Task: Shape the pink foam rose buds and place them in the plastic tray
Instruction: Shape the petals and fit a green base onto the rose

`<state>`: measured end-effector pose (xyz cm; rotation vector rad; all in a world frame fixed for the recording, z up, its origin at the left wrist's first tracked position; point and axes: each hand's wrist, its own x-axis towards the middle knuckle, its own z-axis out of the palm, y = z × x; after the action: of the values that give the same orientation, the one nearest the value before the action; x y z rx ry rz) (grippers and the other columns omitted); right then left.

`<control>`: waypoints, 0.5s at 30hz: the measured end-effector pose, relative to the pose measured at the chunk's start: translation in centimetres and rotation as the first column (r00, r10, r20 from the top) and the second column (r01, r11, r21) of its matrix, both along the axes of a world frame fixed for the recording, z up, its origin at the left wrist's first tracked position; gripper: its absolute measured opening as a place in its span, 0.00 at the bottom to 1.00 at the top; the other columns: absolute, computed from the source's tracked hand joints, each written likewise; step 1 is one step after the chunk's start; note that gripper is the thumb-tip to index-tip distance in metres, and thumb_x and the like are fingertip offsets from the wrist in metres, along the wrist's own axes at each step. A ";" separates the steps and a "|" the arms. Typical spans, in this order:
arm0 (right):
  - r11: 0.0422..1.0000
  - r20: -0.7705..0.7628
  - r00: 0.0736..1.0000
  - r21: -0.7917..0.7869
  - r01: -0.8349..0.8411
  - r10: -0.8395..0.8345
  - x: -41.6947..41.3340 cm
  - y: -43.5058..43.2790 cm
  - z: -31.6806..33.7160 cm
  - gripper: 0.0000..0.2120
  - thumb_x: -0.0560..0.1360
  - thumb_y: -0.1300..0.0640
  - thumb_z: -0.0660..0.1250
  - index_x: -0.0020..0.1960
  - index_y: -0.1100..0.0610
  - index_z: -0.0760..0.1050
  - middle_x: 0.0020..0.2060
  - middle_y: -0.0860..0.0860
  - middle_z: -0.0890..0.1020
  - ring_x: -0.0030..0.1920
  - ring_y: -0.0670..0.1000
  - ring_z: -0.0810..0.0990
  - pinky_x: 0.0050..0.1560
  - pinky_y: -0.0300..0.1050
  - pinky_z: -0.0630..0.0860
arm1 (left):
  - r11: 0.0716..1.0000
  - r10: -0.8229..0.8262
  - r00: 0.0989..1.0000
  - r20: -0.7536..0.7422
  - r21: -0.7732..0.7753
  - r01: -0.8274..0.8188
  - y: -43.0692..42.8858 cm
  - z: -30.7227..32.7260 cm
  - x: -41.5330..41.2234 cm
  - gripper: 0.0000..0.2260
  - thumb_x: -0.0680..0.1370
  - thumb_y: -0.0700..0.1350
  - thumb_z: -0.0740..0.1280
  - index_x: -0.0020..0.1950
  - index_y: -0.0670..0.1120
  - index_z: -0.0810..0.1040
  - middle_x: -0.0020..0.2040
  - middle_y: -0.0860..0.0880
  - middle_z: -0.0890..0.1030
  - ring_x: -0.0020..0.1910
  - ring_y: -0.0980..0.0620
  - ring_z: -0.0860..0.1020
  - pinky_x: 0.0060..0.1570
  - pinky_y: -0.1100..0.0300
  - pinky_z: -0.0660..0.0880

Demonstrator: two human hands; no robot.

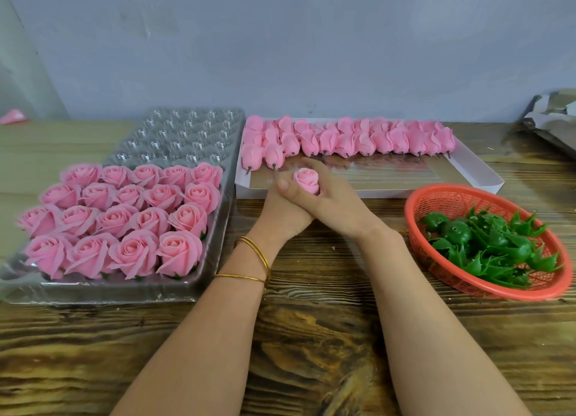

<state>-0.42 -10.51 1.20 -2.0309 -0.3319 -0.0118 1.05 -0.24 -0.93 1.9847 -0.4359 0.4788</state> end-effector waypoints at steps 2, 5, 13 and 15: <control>1.000 0.009 1.000 -0.006 -0.013 0.013 0.1 0.0 -0.2 0.31 0.71 0.34 0.67 0.67 0.52 0.71 0.58 0.44 0.79 0.59 0.45 0.77 0.61 0.43 0.73 | 0.996 0.023 0.998 -0.063 -0.080 -0.028 0.3 -0.2 0.3 0.14 0.76 0.34 0.65 0.33 0.49 0.72 0.30 0.56 0.72 0.31 0.63 0.70 0.33 0.71 0.68; 0.999 -0.015 0.999 0.036 -0.027 0.028 0.2 0.4 -0.3 0.37 0.69 0.31 0.64 0.70 0.53 0.71 0.63 0.49 0.79 0.64 0.47 0.76 0.68 0.53 0.71 | 0.978 0.025 0.991 -0.135 -0.202 -0.052 0.6 -0.1 0.6 0.16 0.74 0.36 0.65 0.30 0.52 0.71 0.26 0.60 0.75 0.28 0.65 0.71 0.29 0.70 0.69; 0.878 -0.198 0.979 0.460 0.134 -0.046 1.1 0.2 0.3 0.18 0.82 0.50 0.55 0.47 0.56 0.81 0.38 0.48 0.85 0.38 0.44 0.83 0.45 0.43 0.79 | 0.818 -0.077 0.981 -0.181 -0.574 -0.041 1.1 0.0 0.8 0.11 0.62 0.34 0.71 0.28 0.51 0.78 0.29 0.55 0.79 0.34 0.55 0.80 0.37 0.57 0.80; 0.842 -0.228 0.973 0.519 0.150 -0.033 1.2 0.2 0.3 0.17 0.80 0.59 0.55 0.42 0.56 0.82 0.36 0.49 0.84 0.36 0.45 0.82 0.42 0.42 0.80 | 0.807 -0.075 0.978 -0.194 -0.589 -0.055 1.2 0.1 0.9 0.13 0.62 0.34 0.71 0.25 0.52 0.75 0.27 0.55 0.76 0.33 0.53 0.77 0.41 0.49 0.82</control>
<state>0.83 -10.31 1.51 -1.4704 -0.0778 0.0474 1.90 0.97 -0.85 1.3975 -0.1327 0.3387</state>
